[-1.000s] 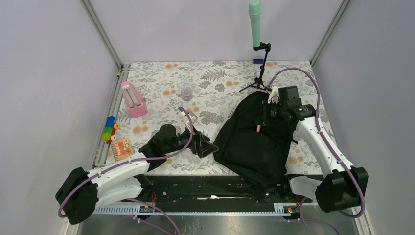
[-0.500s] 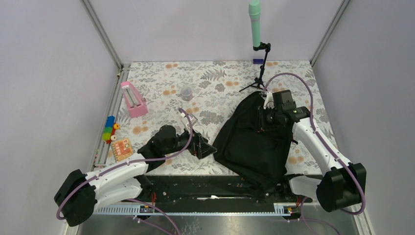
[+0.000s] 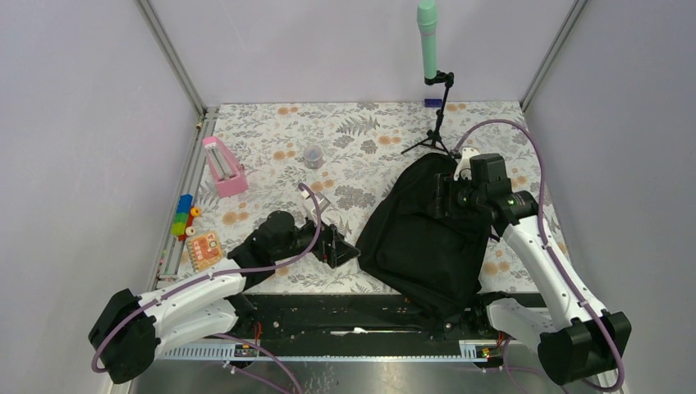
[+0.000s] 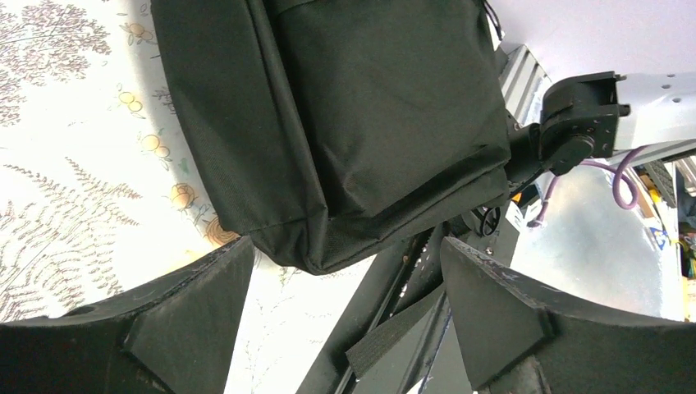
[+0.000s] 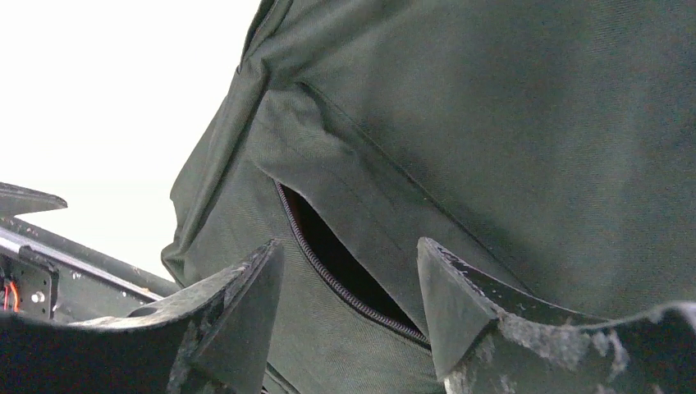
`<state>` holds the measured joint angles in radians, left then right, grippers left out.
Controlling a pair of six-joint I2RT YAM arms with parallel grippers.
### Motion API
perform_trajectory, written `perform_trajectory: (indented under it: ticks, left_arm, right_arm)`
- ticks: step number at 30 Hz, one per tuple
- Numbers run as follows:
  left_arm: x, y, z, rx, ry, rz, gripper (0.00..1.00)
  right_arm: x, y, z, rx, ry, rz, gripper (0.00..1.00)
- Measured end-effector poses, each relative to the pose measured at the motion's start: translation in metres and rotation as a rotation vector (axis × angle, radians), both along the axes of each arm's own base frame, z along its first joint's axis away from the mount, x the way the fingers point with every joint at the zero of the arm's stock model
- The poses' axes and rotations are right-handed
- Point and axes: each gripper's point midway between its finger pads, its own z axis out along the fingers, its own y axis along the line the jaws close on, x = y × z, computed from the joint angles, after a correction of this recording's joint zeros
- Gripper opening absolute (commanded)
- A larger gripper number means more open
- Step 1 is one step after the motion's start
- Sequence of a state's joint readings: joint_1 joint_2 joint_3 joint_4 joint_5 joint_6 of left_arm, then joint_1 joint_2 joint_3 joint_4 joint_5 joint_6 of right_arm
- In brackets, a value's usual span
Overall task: Pack the student bag
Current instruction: Place the stationery in the student bag, then pick up the stationery from the center of the board.
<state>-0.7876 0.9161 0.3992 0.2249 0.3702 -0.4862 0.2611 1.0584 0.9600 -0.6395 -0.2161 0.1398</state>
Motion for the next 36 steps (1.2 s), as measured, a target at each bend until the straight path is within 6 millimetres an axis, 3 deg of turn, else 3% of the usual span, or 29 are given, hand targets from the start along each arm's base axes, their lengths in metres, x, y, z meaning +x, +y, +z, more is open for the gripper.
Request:
perform_trajectory:
  ticks: [4, 7, 13, 16, 22, 27, 30, 36]
  left_arm:
    - [0.010, 0.007, -0.005, 0.041, 0.009, 0.070, 0.96]
    - [0.029, 0.021, -0.002, 0.077, 0.003, 0.187, 0.99]
    - [0.104, 0.057, 0.037, 0.094, -0.029, 0.489, 0.99]
    - [0.145, 0.066, 0.041, 0.120, -0.024, 0.587, 0.99]
    - [0.225, 0.089, -0.014, 0.256, 0.094, 0.723, 0.99]
    - [0.289, 0.091, -0.052, 0.332, 0.148, 0.765, 0.99]
    - [0.313, 0.092, -0.066, 0.364, 0.160, 0.786, 0.99]
    - [0.334, 0.103, -0.074, 0.419, 0.159, 0.852, 0.99]
  right_arm:
    - [0.002, -0.002, 0.006, 0.012, -0.046, -0.035, 0.70]
    - [0.001, -0.005, 0.011, 0.031, -0.084, -0.073, 0.73]
    - [0.001, -0.012, 0.033, 0.085, -0.205, -0.160, 0.81]
    - [0.002, -0.014, 0.044, 0.115, -0.259, -0.187, 0.83]
    - [0.001, -0.015, 0.039, 0.137, -0.270, -0.217, 0.87]
    - [0.002, -0.016, 0.036, 0.140, -0.281, -0.230, 0.87]
    - [0.004, -0.018, 0.036, 0.136, -0.290, -0.238, 0.87]
    - [0.005, -0.018, 0.036, 0.132, -0.295, -0.238, 0.88]
